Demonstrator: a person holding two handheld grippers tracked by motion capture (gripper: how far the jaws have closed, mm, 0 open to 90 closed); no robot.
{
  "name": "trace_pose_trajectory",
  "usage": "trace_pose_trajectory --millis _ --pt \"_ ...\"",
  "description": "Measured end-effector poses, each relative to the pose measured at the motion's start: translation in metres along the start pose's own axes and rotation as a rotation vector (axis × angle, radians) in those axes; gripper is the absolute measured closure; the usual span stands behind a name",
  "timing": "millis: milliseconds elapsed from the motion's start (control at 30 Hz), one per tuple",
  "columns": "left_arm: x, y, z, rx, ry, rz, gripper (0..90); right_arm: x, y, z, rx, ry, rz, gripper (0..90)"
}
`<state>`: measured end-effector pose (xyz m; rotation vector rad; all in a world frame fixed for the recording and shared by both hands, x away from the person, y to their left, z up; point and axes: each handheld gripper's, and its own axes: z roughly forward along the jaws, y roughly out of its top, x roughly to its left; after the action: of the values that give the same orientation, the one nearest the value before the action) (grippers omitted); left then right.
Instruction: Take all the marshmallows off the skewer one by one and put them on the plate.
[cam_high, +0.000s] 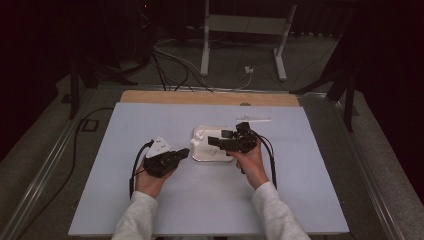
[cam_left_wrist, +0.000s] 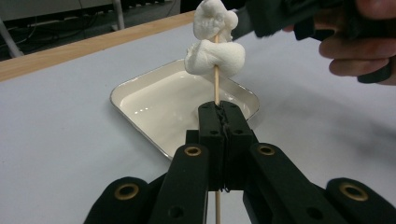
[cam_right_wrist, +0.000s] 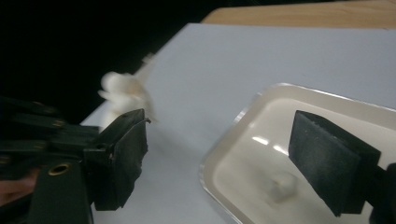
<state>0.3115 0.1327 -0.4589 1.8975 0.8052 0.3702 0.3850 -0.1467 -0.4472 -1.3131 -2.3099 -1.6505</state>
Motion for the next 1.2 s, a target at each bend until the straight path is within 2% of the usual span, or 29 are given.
trace_pose_trajectory --millis 100,167,233,300,400,467,533,633,700,967,1100,1167,1200 --pt "-0.001 0.0 0.001 -0.001 -0.005 0.0 90.0 0.006 0.003 0.0 0.0 0.048 -0.021 30.6" --pt "-0.001 0.0 0.001 0.0 -0.01 0.001 90.0 0.01 0.004 0.002 0.014 0.097 -0.046 36.5" --pt "-0.002 0.0 0.002 0.0 -0.014 0.001 90.0 0.014 0.005 0.005 0.012 0.105 -0.06 41.6" --pt "-0.003 0.0 0.002 -0.005 -0.021 0.0 90.0 0.017 0.007 0.006 -0.002 0.139 -0.061 47.7" --pt "-0.004 0.001 0.001 -0.017 -0.035 0.004 90.0 0.019 0.008 0.011 0.013 0.165 -0.061 49.9" --pt "-0.005 0.002 0.001 -0.018 -0.035 0.01 90.0 0.018 0.008 0.014 0.021 0.181 -0.044 51.2" --pt "-0.004 0.002 0.001 -0.022 -0.033 0.009 90.0 0.016 0.007 0.016 0.025 0.219 -0.009 55.5" --pt "-0.004 0.001 0.001 -0.021 -0.031 0.009 90.0 0.014 0.006 0.018 0.038 0.279 0.027 69.4" --pt "-0.003 0.001 0.0 -0.024 -0.034 0.01 90.0 0.014 0.006 0.018 0.047 0.298 0.035 74.0" --pt "-0.003 0.001 -0.001 -0.035 -0.033 0.026 90.0 0.016 0.008 0.012 -0.001 0.257 0.035 79.2" --pt "-0.002 -0.001 -0.002 0.003 -0.008 0.064 90.0 0.016 0.008 0.009 -0.038 0.216 0.029 80.2" --pt "0.0 -0.003 -0.004 -0.001 -0.007 0.057 90.0 0.012 0.01 0.003 -0.072 0.198 0.051 80.6" --pt "0.0 -0.003 -0.003 0.008 0.0 0.064 90.0 0.011 0.011 0.001 -0.079 0.184 0.043 80.7"
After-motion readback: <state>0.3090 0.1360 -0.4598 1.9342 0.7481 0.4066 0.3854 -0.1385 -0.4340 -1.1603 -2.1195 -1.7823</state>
